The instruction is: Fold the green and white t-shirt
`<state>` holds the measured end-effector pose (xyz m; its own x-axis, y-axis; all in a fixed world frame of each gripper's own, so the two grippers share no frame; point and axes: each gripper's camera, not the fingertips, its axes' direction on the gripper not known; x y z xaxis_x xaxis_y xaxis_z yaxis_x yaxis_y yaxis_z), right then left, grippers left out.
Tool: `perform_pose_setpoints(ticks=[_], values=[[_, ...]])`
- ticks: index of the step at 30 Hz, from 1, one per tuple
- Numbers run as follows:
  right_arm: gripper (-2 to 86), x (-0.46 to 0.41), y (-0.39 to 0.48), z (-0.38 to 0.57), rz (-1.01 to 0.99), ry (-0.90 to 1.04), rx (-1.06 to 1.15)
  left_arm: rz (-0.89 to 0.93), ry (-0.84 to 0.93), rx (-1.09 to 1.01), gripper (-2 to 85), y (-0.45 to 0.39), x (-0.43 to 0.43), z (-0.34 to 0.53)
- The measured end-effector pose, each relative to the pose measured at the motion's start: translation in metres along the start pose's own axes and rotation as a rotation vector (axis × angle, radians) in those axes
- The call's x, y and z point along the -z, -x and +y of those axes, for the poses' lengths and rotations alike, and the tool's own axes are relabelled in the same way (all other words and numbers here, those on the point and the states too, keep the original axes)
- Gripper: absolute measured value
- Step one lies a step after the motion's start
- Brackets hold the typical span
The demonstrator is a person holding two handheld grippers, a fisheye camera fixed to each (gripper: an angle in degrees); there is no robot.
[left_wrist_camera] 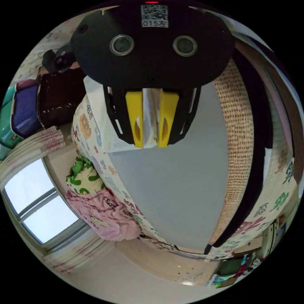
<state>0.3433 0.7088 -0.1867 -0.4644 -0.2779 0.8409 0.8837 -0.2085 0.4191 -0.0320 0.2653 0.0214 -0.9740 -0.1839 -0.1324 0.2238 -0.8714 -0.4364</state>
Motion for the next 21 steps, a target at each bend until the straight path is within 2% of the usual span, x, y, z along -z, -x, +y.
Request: perform_pose_setpoints(ticks=[1, 5, 7, 9, 11, 15, 18, 21], values=[[0.9, 0.002, -0.008, 0.003, -0.026, -0.020, 0.008, -0.045, -0.015, -0.008, 2.6, -0.006, -0.003, 0.005], [0.5, 0.003, -0.033, 0.002, -0.090, -0.076, 0.049, -0.194, -0.114, -0.074, 0.7, -0.035, -0.002, 0.021], [0.2, -0.016, -0.054, -0.011, -0.127, -0.016, 0.084, -0.274, -0.079, -0.101, 0.4, -0.043, -0.020, 0.025], [-0.1, -0.044, -0.070, -0.026, -0.251, 0.098, 0.126, -0.340, -0.032, -0.114, 0.3, -0.046, -0.045, 0.032], [-0.2, -0.061, -0.084, -0.037, -0.256, 0.160, 0.122, -0.431, 0.031, -0.130, 0.3, -0.051, -0.077, 0.045], [0.2, -0.030, -0.109, -0.039, -0.106, 0.014, 0.149, -0.482, 0.020, -0.146, 0.6, -0.062, -0.094, 0.068], [0.4, 0.015, -0.154, -0.022, -0.019, -0.194, 0.025, -0.530, -0.054, -0.081, 0.9, -0.064, -0.083, 0.089], [0.3, 0.044, -0.210, 0.003, 0.108, -0.339, -0.143, -0.425, -0.135, -0.090, 0.9, -0.074, -0.062, 0.128]])
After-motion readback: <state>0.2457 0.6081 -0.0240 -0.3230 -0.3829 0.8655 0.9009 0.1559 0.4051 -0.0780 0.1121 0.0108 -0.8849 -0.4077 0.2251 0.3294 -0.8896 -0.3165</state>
